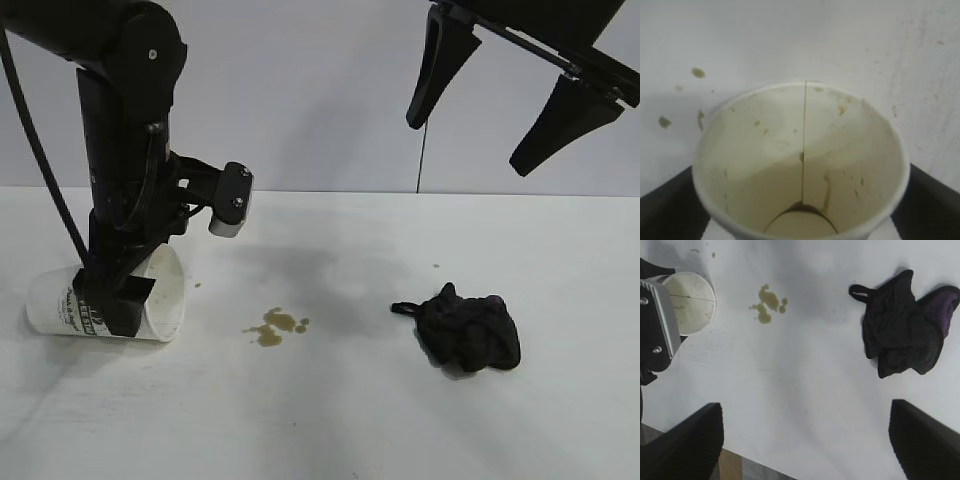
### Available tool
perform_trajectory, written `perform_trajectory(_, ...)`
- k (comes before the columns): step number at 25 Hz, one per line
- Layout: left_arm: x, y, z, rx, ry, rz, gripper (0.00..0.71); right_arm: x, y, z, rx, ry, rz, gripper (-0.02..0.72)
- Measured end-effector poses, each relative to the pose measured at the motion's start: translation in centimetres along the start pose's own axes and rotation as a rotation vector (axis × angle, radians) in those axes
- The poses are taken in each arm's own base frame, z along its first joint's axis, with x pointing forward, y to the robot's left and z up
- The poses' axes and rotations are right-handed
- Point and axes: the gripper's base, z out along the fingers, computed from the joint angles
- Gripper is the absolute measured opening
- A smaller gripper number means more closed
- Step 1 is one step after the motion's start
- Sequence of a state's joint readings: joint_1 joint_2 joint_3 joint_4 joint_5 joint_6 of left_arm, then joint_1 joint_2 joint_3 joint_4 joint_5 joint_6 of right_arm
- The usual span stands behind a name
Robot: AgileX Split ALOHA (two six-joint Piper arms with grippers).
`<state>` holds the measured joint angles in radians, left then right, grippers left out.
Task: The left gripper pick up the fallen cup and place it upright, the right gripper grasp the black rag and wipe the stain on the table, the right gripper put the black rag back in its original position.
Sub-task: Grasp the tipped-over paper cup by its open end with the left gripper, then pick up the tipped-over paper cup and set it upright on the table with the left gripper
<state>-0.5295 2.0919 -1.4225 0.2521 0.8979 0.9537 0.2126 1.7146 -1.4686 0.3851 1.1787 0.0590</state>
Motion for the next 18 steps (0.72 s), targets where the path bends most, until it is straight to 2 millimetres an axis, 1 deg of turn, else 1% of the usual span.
perform_trajectory(5, -0.16, 0.26, 0.03, -0.028, -0.016, 0.003, 0.633, 0.00, -0.01, 0.00, 0.001, 0.000, 0.000, 0.622)
perform_trajectory(11, -0.28, 0.21, 0.03, -0.022, -0.030, -0.010, 0.629, 0.00, -0.01, 0.00, 0.001, 0.000, 0.000, 0.622)
perform_trajectory(16, -0.55, 0.11, -0.02, -0.012, -0.061, -0.037, 0.556, 0.00, -0.01, 0.00, 0.001, 0.000, 0.000, 0.622)
perform_trajectory(18, -0.64, 0.11, -0.03, -0.011, -0.070, -0.042, 0.542, 0.00, -0.01, 0.00, 0.001, 0.000, 0.000, 0.622)
